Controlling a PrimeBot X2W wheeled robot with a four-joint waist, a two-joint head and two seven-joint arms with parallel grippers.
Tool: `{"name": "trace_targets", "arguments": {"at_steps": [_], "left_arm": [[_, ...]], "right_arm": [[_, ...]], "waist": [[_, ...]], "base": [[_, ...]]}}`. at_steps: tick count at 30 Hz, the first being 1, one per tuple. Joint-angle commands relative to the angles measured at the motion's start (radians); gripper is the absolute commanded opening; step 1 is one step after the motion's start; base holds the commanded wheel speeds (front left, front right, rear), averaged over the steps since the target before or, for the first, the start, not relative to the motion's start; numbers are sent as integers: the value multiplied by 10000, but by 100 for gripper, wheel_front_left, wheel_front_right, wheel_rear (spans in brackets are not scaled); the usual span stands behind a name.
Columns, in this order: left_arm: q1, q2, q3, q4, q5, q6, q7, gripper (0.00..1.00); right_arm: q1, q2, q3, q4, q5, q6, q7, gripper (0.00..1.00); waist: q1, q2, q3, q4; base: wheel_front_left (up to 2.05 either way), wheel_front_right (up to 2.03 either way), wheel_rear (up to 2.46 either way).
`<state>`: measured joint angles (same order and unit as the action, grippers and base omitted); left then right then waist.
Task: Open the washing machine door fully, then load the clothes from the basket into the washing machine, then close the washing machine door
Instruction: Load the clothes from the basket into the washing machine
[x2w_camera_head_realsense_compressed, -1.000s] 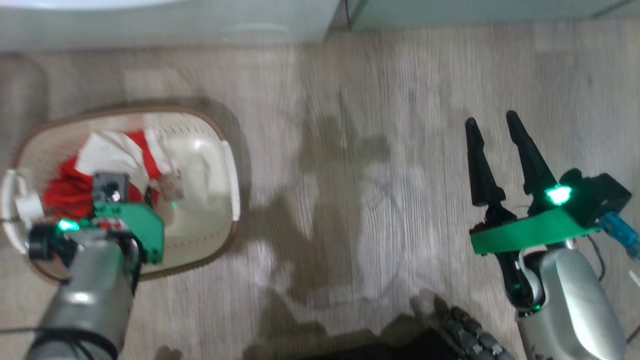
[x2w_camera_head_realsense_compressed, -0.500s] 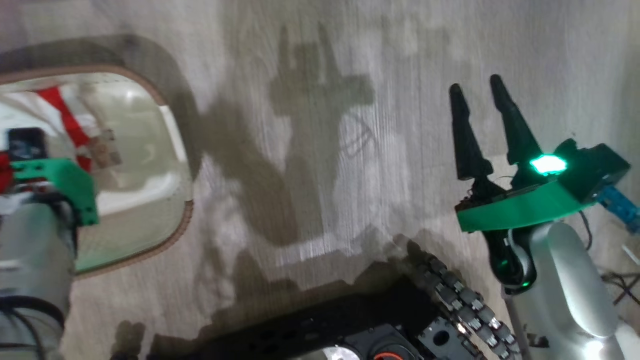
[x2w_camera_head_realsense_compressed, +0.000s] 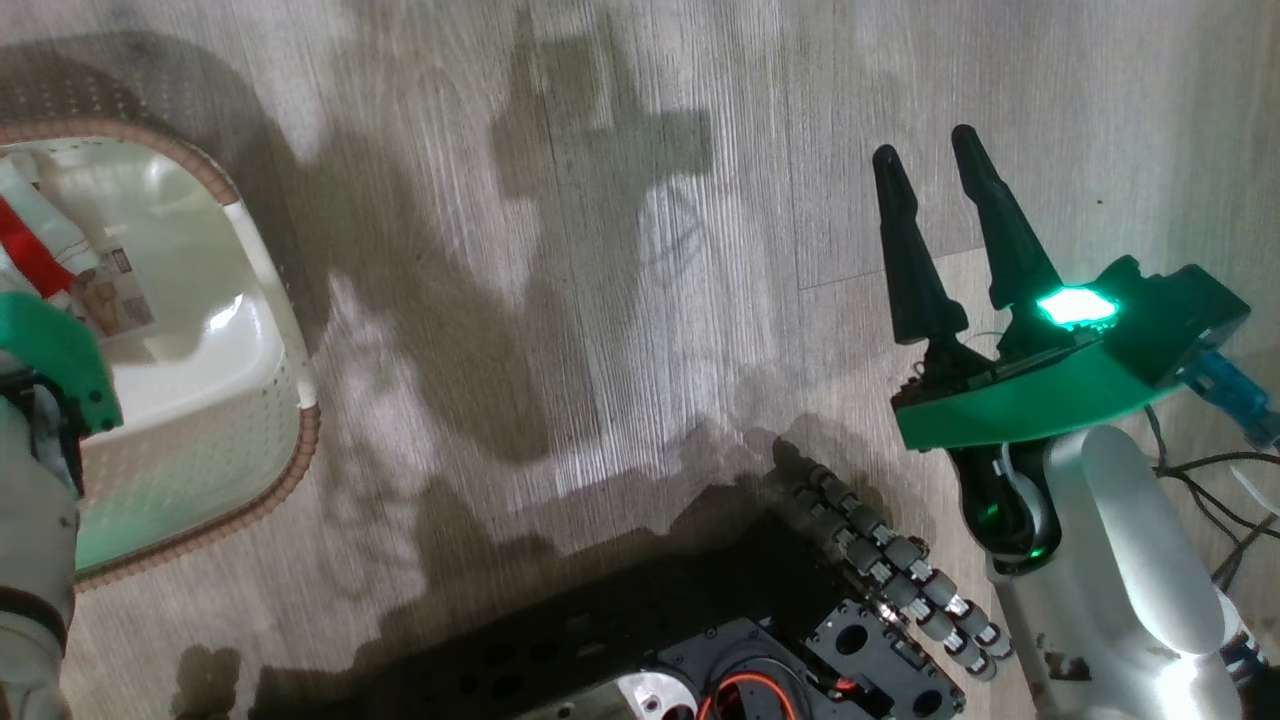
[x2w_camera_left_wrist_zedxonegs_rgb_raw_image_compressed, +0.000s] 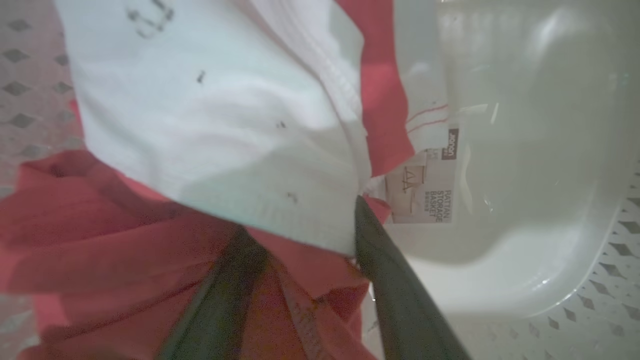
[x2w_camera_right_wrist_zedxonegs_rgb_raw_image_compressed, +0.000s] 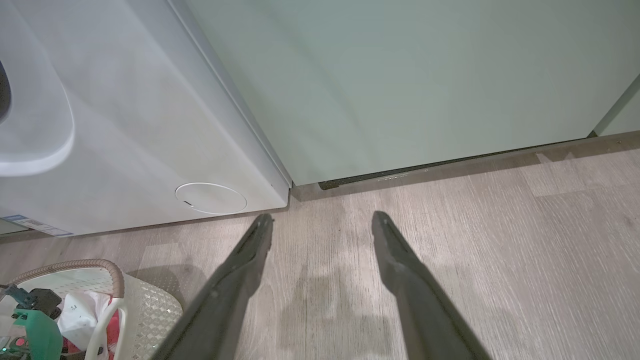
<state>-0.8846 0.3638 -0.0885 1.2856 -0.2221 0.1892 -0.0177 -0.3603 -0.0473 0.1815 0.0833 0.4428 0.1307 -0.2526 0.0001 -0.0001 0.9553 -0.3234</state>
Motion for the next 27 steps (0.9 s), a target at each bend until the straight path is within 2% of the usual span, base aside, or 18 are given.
{"name": "trace_targets", "arguments": {"at_steps": [1, 10, 18, 23, 24, 25, 27], "left_arm": [[258, 501, 278, 42, -114, 58, 3, 0], [224, 371, 193, 49, -254, -3, -103, 0], [615, 51, 93, 50, -360, -100, -376, 0], [977, -201, 150, 51, -564, -243, -869, 0], [1073, -178, 115, 51, -558, -339, -964, 0], [1458, -206, 0, 51, -561, -655, -1503, 0], [1581, -306, -26, 51, -599, -802, -1815, 0]], "right_arm": [[202, -30, 206, -257, 63, 0, -92, 100], [58, -30, 172, -170, -40, 0, -92, 100], [84, -30, 76, -43, -189, 0, -92, 100], [202, -30, -5, 33, -353, 0, -92, 100], [234, -30, -9, 44, -377, 0, -92, 100], [401, -30, -75, 137, -492, 0, -92, 100], [501, -30, -105, 192, -545, 0, -92, 100]], "waist": [[-1, 1, 13, -3], [-1, 1, -213, 157], [-1, 1, -1041, 342], [-1, 1, -1953, 591], [-1, 1, -2148, 641], [-1, 1, -3023, 859], [-1, 1, -3465, 968]], "base": [[0, 0, 0], [0, 0, 0], [0, 0, 0], [0, 0, 0], [0, 0, 0], [0, 0, 0], [0, 0, 0]]}}
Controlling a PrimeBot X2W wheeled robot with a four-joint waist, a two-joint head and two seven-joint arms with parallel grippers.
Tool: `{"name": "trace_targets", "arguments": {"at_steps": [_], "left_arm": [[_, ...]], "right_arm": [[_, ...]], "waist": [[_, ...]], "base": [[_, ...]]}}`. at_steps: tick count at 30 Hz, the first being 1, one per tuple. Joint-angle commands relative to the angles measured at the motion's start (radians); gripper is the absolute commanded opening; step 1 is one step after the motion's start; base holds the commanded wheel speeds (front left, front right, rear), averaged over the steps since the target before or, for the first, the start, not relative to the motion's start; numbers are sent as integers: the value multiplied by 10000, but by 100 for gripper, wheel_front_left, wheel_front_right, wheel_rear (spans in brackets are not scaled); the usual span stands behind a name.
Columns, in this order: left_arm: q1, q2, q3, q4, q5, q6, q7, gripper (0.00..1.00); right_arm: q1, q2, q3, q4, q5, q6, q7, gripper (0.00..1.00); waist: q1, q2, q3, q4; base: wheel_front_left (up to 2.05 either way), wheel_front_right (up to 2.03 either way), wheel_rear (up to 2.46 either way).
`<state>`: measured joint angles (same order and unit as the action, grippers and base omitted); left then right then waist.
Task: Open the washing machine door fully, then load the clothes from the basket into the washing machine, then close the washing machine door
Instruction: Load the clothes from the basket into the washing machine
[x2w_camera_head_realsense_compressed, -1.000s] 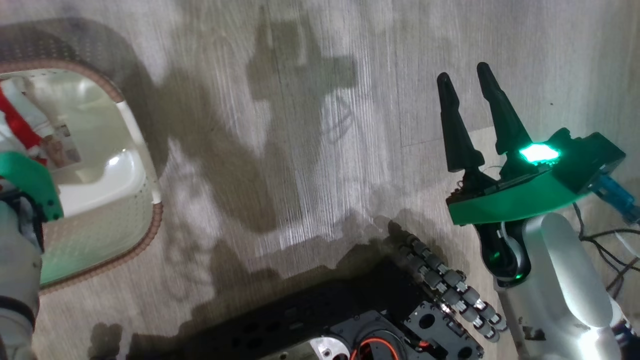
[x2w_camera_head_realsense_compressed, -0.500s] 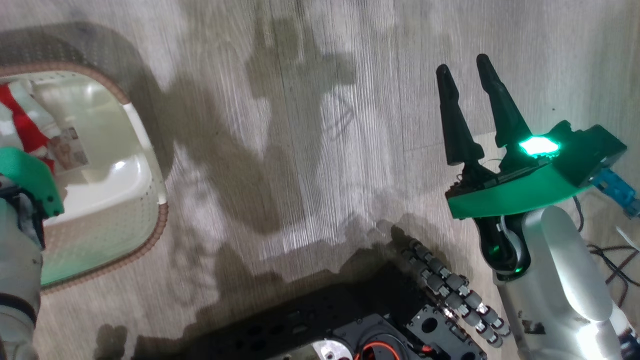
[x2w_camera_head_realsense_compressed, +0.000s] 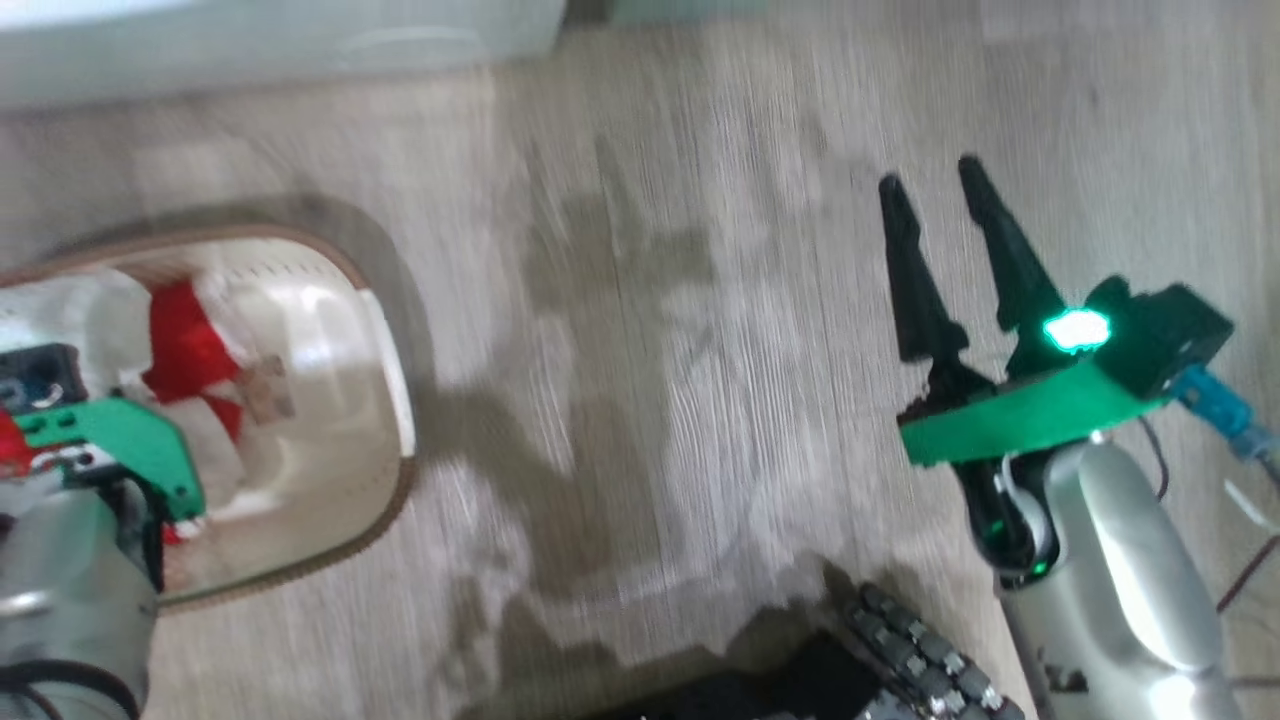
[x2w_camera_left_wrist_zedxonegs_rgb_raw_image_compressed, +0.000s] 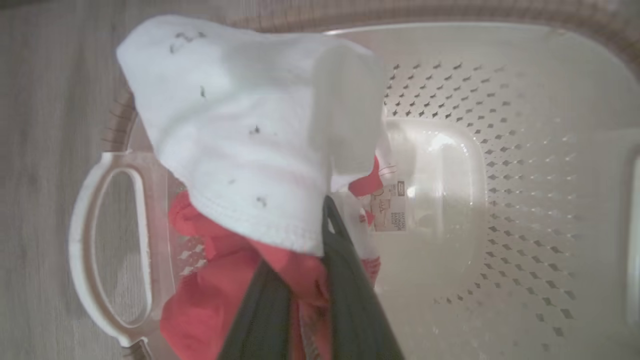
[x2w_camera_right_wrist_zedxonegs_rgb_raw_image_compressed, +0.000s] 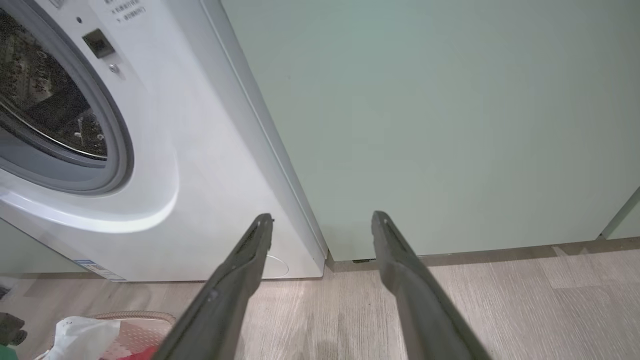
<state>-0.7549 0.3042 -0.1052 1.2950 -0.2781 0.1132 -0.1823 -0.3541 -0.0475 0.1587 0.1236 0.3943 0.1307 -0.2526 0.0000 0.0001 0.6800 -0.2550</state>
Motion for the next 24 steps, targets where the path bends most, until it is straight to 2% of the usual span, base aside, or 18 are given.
{"name": "trace_targets", "arguments": {"at_steps": [1, 5, 10, 17, 18, 24], "left_arm": [[356, 233, 86, -43, -13, -105, -303, 0], [588, -27, -89, -140, 67, -285, -679, 0], [847, -442, -322, -763, 258, -270, -786, 0], [1692, -836, -453, -2741, 623, -94, -792, 0], [1997, -914, -438, -3376, 713, -84, -793, 0], [3039, -1100, -129, -5834, 884, -282, -794, 0]], "right_arm": [[492, -28, 116, -177, -93, 0, -92, 100], [725, -28, 46, -51, -205, 0, -92, 100], [1048, -28, -67, 80, -377, 0, -92, 100], [1493, -28, -271, 202, -543, 0, -92, 100], [1628, -28, -332, 227, -578, 0, -92, 100], [1980, -28, -549, 212, -675, 0, -92, 100]], "waist": [[0, -1, -955, 341], [0, -1, -1800, 576], [0, -1, -2776, 897], [0, -1, -3890, 1217], [0, -1, -4183, 1286], [0, -1, -4825, 1469]], "base": [[0, 0, 0], [0, 0, 0], [0, 0, 0], [0, 0, 0], [0, 0, 0], [0, 0, 0]]}}
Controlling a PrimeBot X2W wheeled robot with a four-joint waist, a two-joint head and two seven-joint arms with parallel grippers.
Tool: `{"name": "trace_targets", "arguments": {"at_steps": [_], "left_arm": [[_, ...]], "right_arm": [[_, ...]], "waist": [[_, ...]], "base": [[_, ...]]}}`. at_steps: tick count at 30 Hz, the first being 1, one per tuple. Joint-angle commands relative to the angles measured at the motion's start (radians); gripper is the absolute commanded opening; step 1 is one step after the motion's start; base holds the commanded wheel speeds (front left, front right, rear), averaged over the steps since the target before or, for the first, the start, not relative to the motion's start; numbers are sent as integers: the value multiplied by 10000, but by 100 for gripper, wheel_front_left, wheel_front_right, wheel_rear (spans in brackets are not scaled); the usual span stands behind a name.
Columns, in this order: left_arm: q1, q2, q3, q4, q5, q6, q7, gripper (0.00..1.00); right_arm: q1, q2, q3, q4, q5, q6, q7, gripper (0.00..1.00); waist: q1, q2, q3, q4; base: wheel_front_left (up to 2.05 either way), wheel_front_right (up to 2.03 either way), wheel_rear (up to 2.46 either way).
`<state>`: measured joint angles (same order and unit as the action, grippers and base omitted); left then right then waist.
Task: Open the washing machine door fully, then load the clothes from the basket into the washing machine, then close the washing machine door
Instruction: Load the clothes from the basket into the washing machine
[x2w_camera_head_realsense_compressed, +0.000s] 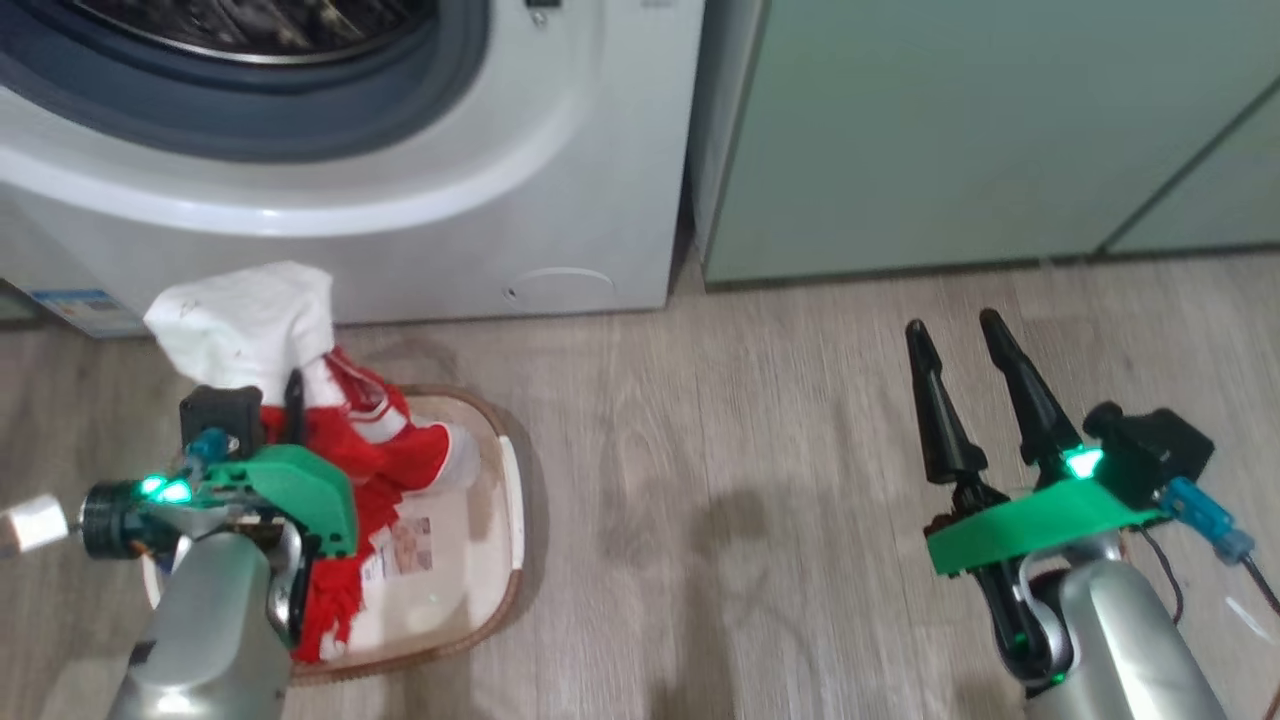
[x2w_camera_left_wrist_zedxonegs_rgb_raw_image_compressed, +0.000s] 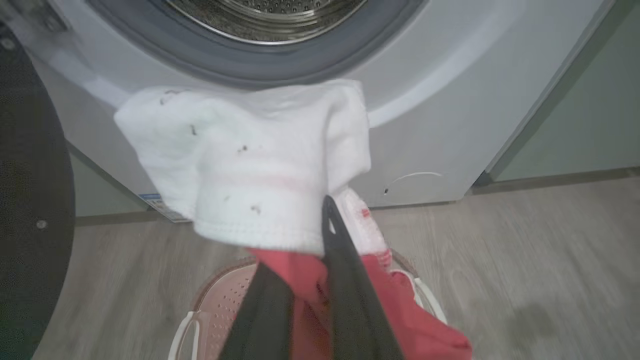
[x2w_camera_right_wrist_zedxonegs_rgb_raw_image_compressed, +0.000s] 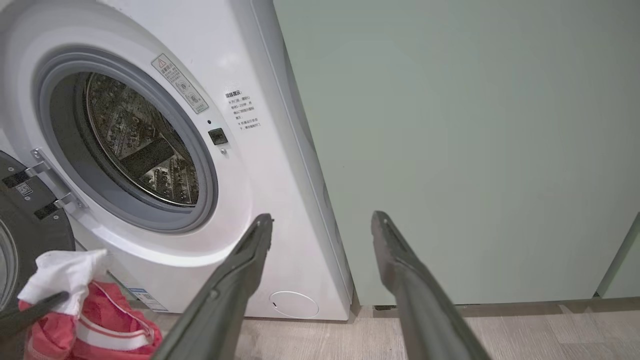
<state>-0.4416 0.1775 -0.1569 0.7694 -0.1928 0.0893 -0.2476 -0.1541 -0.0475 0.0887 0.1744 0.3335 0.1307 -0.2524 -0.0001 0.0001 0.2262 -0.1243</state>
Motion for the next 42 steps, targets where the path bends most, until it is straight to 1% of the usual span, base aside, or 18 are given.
{"name": "trace_targets", "arguments": {"at_steps": [1, 6, 7, 16, 21, 24, 27, 33, 42], "left_arm": [[83, 126, 432, -1048, 91, -117, -140, 0], [943, -158, 692, -3145, 408, -394, -140, 0], [943, -158, 692, -3145, 408, -394, -140, 0], [2332, -782, 1254, -6129, 786, -853, -141, 0], [2929, -1016, 1377, -7228, 1002, -1128, -141, 0], [3181, -1125, 1385, -7578, 1006, -1316, -141, 0], [3418, -1190, 1310, -7587, 1095, -1429, -141, 0], [3728, -1257, 1256, -7505, 1013, -1362, -141, 0], [3732, -1270, 1047, -7534, 804, -1189, -141, 0]], "right_arm": [[19, -28, 116, -305, -86, 0, -93, 100], [202, -28, -44, -344, -209, 0, -93, 100], [202, -28, -44, -344, -209, 0, -93, 100], [543, -28, -229, -447, -295, 0, -93, 100], [699, -28, -274, -524, -337, 0, -94, 100], [810, -28, -367, -573, -362, 0, -94, 100], [931, -28, -408, -573, -374, 0, -94, 100], [1067, -28, -408, -575, -338, 0, -94, 100], [1100, -28, -340, -588, -302, 0, -94, 100]], "waist": [[1, -1, -366, 188], [1, -1, -745, 318], [1, -1, -745, 318], [1, -1, -1330, 356], [1, -1, -1442, 360], [1, -1, -1547, 402], [1, -1, -1700, 420], [1, -1, -1950, 398], [1, -1, -1980, 397]], "base": [[0, 0, 0], [0, 0, 0], [0, 0, 0], [0, 0, 0], [0, 0, 0], [0, 0, 0], [0, 0, 0], [0, 0, 0], [0, 0, 0]]}}
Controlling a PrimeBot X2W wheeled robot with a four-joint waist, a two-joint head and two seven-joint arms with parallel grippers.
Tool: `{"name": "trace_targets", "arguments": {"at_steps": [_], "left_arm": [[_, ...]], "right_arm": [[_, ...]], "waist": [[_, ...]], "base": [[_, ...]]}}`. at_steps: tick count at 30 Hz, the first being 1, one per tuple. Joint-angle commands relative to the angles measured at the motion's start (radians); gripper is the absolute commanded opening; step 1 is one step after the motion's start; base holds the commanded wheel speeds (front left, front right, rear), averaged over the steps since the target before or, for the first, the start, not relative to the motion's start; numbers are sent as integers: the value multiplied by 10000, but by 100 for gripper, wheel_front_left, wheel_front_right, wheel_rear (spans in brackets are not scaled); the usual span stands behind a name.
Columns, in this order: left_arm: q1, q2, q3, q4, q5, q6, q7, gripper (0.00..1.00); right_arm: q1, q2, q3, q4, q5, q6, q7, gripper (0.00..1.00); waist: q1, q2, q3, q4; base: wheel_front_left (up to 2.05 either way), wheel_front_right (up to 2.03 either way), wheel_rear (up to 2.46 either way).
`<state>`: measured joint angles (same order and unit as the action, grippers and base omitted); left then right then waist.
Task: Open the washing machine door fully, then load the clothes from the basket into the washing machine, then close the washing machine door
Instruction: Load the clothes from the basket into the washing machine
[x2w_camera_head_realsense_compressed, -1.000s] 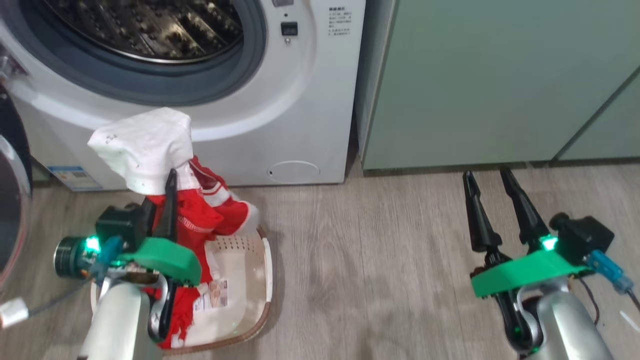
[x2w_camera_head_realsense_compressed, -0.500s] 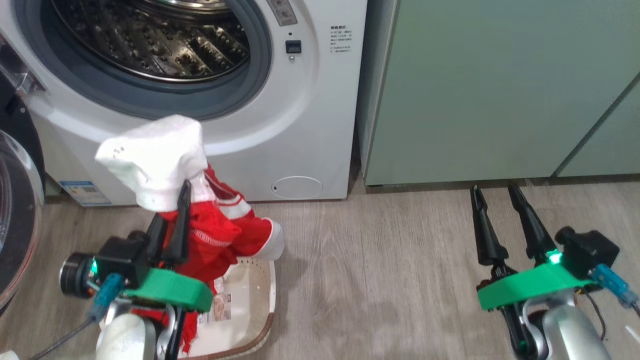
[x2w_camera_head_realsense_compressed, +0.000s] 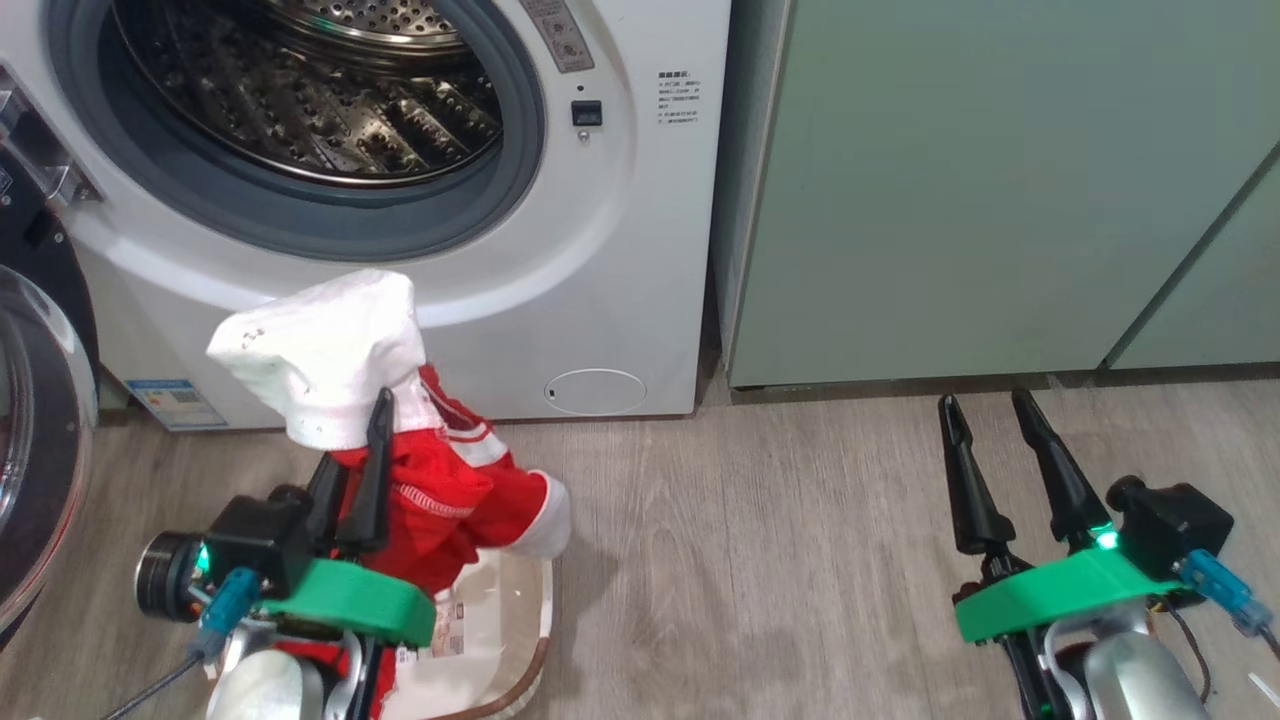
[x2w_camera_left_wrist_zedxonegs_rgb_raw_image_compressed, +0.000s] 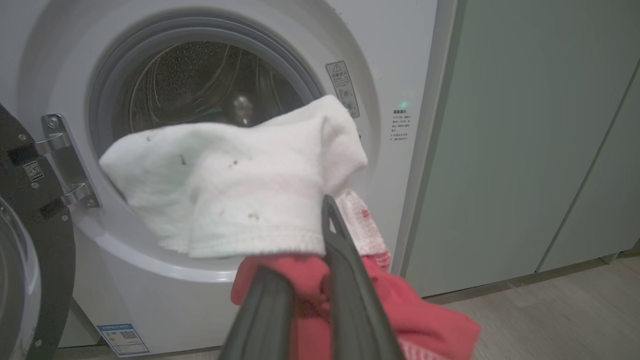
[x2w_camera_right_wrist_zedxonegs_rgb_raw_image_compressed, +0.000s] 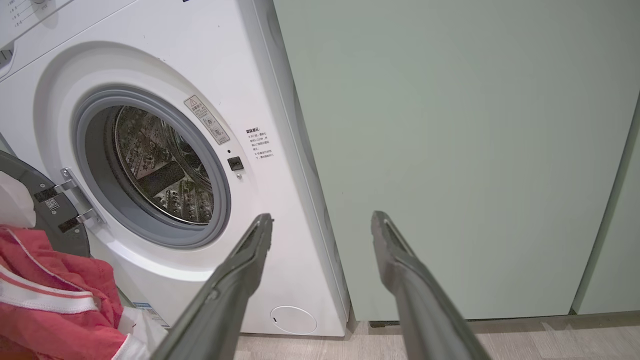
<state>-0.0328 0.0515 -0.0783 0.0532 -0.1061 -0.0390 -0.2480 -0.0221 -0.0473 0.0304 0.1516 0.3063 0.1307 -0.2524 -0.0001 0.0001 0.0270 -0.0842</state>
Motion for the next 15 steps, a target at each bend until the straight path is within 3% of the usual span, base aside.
{"name": "trace_targets", "arguments": {"at_steps": [1, 10, 15], "left_arm": [[-364, -10, 263, -383, -70, 104, -137, 0], [-702, -11, 497, -531, -145, 86, -137, 0], [-1626, 17, 777, -601, 302, -253, -137, 0]], "right_arm": [[-222, -30, 254, -358, -29, 0, -94, 100], [-344, -30, 358, -429, -11, 0, -94, 100], [-547, -30, 425, -507, -54, 0, -94, 100]], "waist": [[1, -1, 20, -11], [1, -1, 475, -193], [1, -1, 1266, -347]], "base": [[0, 0, 0], [0, 0, 0], [0, 0, 0]]}}
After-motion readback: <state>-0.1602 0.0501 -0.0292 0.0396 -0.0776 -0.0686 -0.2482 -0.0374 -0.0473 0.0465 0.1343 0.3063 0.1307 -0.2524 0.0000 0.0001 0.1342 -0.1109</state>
